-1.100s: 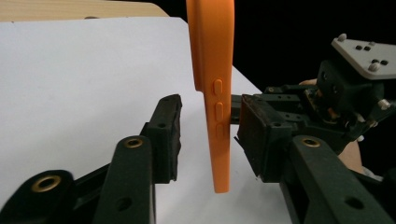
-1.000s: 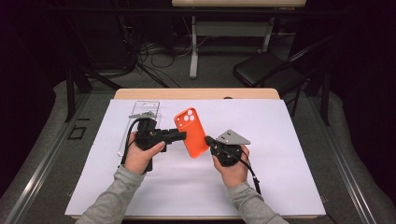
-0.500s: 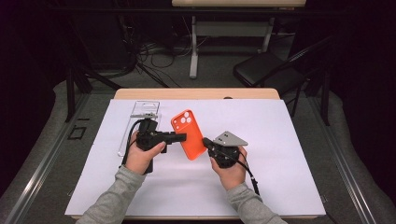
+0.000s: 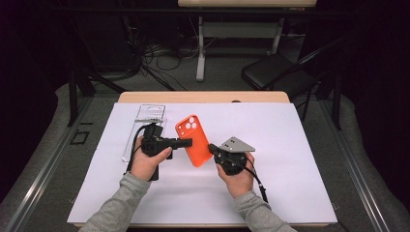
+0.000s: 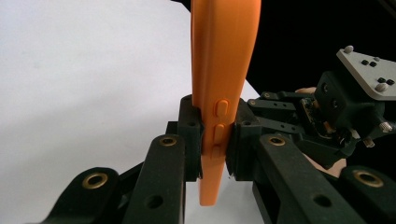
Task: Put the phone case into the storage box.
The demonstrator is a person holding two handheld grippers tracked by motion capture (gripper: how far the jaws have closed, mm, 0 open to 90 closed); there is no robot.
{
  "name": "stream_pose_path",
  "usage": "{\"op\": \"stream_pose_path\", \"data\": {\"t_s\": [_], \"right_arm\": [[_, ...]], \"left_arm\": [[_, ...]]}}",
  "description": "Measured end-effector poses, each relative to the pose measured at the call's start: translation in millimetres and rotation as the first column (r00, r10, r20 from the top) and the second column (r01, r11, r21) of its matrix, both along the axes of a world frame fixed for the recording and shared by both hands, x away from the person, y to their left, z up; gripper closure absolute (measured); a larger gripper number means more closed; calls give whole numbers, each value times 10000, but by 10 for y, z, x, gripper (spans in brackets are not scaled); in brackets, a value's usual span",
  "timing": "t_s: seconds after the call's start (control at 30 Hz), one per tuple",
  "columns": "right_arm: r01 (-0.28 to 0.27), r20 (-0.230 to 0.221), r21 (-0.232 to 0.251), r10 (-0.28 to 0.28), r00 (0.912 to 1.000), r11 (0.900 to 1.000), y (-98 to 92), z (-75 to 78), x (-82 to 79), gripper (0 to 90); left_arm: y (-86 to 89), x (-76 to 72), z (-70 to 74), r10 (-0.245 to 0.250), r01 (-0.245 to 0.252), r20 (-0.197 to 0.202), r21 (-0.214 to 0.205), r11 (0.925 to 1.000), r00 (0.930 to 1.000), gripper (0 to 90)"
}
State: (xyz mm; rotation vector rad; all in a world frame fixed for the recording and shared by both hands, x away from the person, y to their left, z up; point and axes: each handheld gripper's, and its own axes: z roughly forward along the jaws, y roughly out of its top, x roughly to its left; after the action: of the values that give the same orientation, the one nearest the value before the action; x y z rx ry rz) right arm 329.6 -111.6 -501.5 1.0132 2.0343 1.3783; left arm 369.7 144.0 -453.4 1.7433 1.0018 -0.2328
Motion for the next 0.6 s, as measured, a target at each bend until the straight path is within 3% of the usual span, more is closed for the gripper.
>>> {"op": "stream_pose_path", "data": {"t_s": [0.6], "right_arm": [[-66,-16,-6,66,10000,10000,4,-9,-2,897]], "left_arm": [[7,-5,-20,297,-302,-296,-172,9994,9991,799]]}}
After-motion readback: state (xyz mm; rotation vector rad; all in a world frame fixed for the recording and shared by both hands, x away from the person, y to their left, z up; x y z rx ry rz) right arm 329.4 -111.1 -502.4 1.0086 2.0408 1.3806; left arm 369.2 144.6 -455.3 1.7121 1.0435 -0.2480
